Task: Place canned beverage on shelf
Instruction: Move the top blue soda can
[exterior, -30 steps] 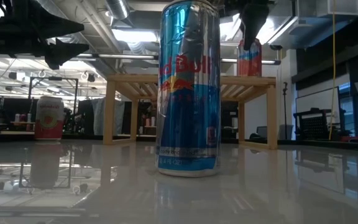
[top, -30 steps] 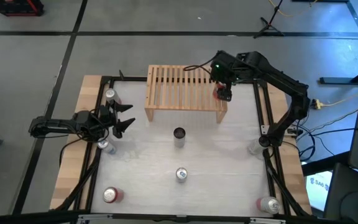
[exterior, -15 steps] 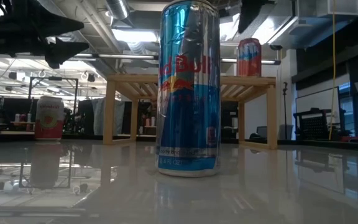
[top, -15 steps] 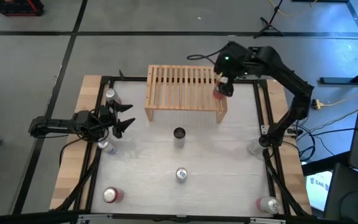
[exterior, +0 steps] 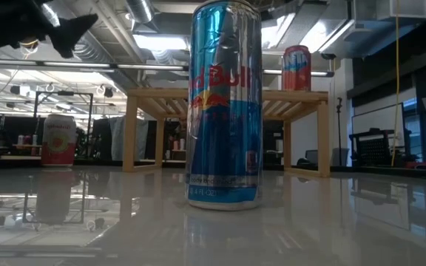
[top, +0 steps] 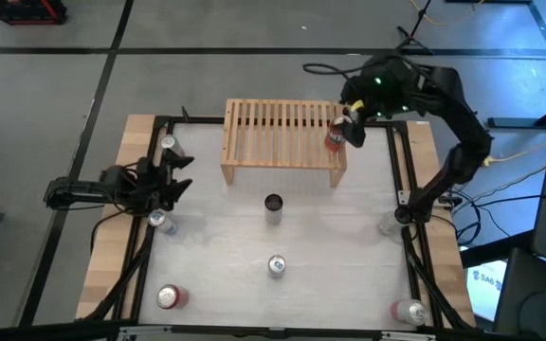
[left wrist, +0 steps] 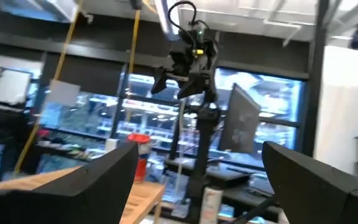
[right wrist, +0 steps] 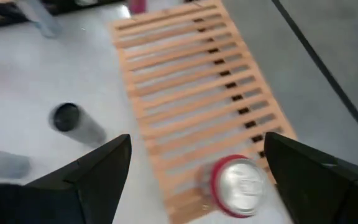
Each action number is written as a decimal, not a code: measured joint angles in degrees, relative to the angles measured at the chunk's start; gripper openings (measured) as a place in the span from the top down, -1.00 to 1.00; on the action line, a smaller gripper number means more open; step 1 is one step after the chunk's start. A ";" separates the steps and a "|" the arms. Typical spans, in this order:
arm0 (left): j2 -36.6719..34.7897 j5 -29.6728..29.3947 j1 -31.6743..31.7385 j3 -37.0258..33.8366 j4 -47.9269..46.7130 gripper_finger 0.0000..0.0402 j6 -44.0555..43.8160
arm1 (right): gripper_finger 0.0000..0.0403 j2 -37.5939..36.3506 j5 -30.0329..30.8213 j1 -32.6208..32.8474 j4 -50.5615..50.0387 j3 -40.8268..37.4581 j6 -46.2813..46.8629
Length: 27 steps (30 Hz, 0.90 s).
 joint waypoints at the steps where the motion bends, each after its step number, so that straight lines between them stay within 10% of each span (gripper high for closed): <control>1: 0.02 0.48 0.00 0.43 -0.19 -0.68 0.08 | -0.77 -0.20 0.08 1.31 0.29 0.00 1.23; 14: 11.34 3.37 0.00 20.02 -25.64 -0.68 2.71 | -0.77 -0.26 8.63 20.03 6.25 -0.07 13.38; 27: 18.83 11.65 -0.45 28.34 -19.37 -0.68 -14.24 | -0.77 0.31 12.63 32.23 9.08 -0.07 19.77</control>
